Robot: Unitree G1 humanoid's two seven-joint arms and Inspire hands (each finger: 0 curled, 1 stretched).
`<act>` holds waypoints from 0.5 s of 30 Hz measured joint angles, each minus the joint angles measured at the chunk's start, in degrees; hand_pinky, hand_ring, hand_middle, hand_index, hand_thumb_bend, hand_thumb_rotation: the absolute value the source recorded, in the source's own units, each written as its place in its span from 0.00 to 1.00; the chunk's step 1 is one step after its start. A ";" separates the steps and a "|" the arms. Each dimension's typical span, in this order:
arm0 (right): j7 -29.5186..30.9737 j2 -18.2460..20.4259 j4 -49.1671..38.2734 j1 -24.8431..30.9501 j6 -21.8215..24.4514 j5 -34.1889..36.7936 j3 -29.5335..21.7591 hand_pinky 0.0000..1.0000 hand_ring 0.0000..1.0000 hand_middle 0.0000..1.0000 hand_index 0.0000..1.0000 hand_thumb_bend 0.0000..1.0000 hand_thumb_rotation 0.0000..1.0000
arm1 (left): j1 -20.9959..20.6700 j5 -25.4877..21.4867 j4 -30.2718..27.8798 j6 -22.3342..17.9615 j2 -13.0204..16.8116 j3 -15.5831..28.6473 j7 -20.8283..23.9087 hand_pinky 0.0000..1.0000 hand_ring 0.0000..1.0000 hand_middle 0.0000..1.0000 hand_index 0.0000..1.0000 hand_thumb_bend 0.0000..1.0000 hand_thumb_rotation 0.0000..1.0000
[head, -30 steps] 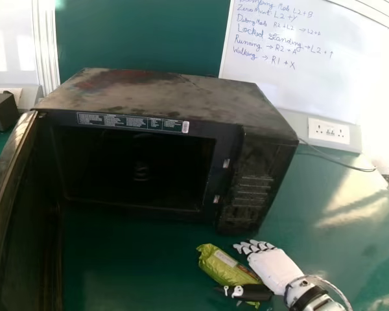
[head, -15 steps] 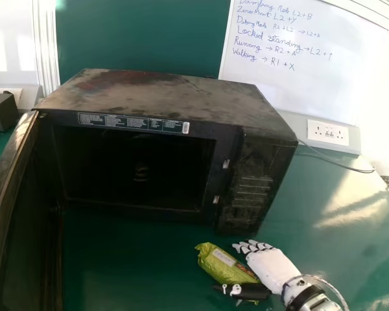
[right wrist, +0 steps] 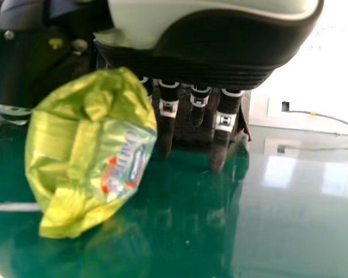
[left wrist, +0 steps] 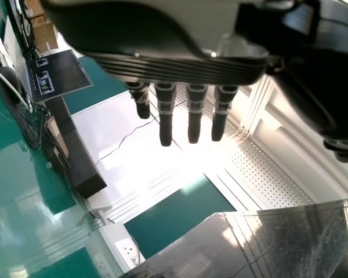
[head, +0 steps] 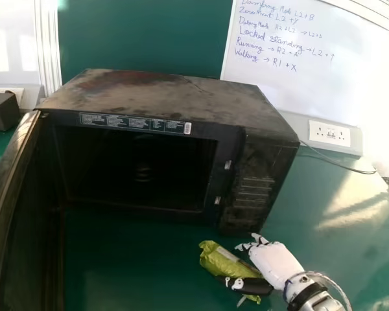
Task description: Put biscuit inside oven
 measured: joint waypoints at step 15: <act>-0.27 -0.48 -0.24 0.22 0.33 1.25 -0.01 0.29 0.34 0.50 0.55 0.85 0.00 | -1.07 -0.26 1.86 -0.56 0.06 -0.87 2.22 0.97 0.89 0.94 0.93 0.98 0.72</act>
